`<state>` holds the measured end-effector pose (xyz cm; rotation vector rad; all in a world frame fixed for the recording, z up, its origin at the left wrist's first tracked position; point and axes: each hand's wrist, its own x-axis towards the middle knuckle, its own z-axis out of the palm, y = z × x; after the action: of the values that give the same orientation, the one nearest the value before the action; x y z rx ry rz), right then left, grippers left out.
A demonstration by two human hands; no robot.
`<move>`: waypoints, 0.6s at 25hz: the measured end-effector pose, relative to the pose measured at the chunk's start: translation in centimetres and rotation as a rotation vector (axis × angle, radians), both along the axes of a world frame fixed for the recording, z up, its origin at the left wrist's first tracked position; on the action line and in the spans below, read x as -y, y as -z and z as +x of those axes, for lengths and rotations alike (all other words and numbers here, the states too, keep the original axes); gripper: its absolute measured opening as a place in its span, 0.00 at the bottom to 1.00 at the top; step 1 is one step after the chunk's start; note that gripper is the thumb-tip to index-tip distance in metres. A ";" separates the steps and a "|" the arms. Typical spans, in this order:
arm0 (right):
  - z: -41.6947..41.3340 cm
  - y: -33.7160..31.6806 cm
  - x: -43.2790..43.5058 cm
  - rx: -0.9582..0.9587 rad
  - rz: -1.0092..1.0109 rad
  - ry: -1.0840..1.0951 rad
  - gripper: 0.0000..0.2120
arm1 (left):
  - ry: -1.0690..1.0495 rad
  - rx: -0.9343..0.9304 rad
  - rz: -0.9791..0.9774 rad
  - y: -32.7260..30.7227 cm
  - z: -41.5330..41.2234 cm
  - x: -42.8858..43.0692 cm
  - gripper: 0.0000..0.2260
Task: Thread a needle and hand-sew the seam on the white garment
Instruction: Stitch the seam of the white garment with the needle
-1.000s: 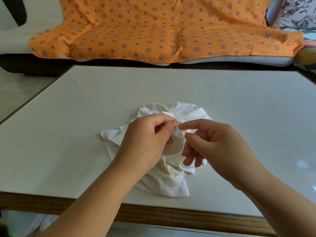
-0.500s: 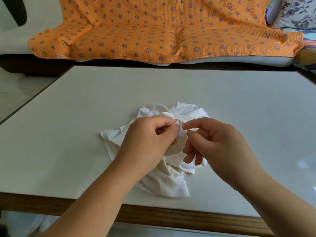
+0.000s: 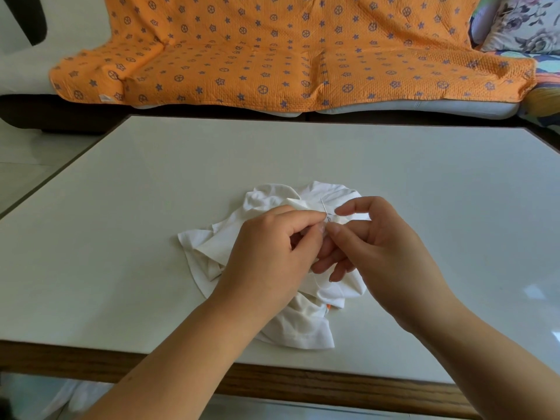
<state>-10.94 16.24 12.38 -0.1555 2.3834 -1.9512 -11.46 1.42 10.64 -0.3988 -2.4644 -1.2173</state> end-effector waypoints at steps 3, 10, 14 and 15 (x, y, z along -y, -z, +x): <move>-0.5 0.0 -0.2 0.043 -0.040 -0.068 0.07 | 0.043 -0.014 -0.098 0.1 -0.4 0.3 0.08; -1.3 0.1 -0.7 -0.043 0.169 0.041 0.06 | 0.078 0.069 -0.105 0.4 -0.6 0.4 0.07; -1.8 0.1 -0.6 -0.024 -0.024 0.189 0.05 | 0.078 0.068 -0.073 0.3 -0.7 0.6 0.08; -2.0 -0.1 -0.8 -0.005 -0.082 0.216 0.05 | 0.079 0.076 -0.068 0.2 -0.7 0.6 0.08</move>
<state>-12.98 17.00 12.50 0.0981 2.4144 -2.1416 -12.18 0.81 10.42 -0.4812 -2.5823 -1.2027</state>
